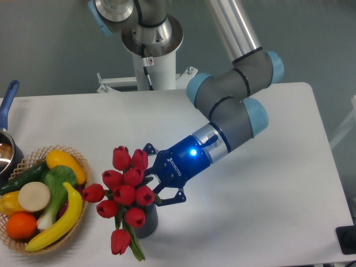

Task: Insert the flowers into the vase
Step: 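Push the tulip bunch further down into the vase, then hold the tulips steady in the vase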

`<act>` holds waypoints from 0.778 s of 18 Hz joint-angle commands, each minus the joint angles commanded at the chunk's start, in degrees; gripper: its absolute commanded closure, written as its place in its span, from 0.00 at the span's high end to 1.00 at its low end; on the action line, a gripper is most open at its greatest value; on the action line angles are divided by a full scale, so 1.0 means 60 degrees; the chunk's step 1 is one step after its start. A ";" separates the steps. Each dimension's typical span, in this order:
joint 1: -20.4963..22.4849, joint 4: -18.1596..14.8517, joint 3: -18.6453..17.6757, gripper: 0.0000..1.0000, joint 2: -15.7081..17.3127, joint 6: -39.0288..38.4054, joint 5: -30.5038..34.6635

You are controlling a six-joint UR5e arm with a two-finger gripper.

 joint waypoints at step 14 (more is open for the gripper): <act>0.0000 0.0015 -0.0425 0.45 -0.0132 0.0791 0.0015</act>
